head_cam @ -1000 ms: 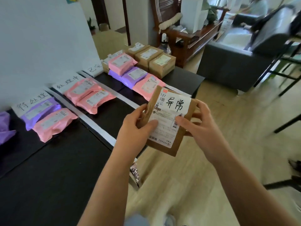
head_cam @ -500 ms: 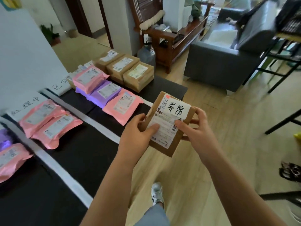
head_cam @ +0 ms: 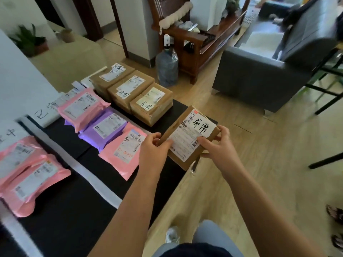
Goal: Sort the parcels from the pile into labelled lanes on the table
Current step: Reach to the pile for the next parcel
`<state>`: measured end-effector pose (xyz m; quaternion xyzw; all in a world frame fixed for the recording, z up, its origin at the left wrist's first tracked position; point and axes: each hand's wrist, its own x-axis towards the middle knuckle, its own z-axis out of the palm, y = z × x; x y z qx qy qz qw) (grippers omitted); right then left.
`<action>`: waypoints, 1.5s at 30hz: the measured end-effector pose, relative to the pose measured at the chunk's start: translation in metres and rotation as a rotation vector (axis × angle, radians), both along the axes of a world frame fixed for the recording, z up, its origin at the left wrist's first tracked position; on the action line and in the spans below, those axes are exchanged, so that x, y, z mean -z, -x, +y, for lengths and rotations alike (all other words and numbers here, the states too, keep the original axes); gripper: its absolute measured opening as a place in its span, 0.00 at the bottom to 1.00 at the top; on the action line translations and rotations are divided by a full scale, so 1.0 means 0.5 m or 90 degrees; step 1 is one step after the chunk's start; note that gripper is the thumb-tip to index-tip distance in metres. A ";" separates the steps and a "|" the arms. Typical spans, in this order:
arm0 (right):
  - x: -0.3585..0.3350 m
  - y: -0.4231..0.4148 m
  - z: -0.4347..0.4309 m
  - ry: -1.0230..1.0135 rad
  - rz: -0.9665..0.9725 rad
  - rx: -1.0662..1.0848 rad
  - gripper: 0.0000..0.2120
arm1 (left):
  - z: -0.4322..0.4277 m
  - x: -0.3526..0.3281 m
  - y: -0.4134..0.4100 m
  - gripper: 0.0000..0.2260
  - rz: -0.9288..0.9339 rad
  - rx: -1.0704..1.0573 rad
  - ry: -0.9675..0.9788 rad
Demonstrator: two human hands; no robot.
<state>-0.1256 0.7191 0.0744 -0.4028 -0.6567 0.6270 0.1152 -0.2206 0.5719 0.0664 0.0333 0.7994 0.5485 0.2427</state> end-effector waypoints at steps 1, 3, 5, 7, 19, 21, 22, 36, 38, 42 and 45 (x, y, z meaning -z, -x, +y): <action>0.008 0.018 0.018 0.011 -0.007 -0.006 0.23 | 0.012 0.009 0.015 0.21 -0.024 -0.027 -0.003; 0.027 0.055 0.054 0.033 -0.024 -0.022 0.21 | 0.038 0.028 0.042 0.20 -0.056 -0.085 -0.011; 0.052 0.094 0.089 0.056 -0.041 -0.041 0.21 | 0.062 0.048 0.068 0.18 -0.073 -0.122 -0.010; 0.080 0.136 0.127 0.082 -0.064 -0.059 0.21 | 0.087 0.064 0.093 0.18 -0.094 -0.153 -0.022; 0.241 0.355 0.302 -0.016 -0.284 -0.300 0.21 | 0.240 0.165 0.200 0.21 -0.233 -0.385 -0.057; 0.265 0.369 0.320 -0.066 -0.303 -0.335 0.22 | 0.254 0.177 0.209 0.14 -0.231 -0.386 -0.030; 0.276 0.377 0.329 -0.083 -0.309 -0.351 0.22 | 0.260 0.180 0.213 0.11 -0.225 -0.383 -0.017; 0.271 0.442 0.346 -0.121 -0.260 -0.452 0.24 | 0.276 0.181 0.240 0.29 -0.226 -0.366 0.055; 0.255 0.443 0.348 -0.159 -0.245 -0.450 0.27 | 0.274 0.179 0.235 0.29 -0.212 -0.379 0.061; 0.201 0.439 0.332 -0.263 -0.165 -0.454 0.27 | 0.261 0.169 0.214 0.27 -0.154 -0.411 0.088; 0.163 0.429 0.291 -0.356 -0.085 -0.471 0.25 | 0.239 0.150 0.194 0.24 -0.112 -0.443 0.095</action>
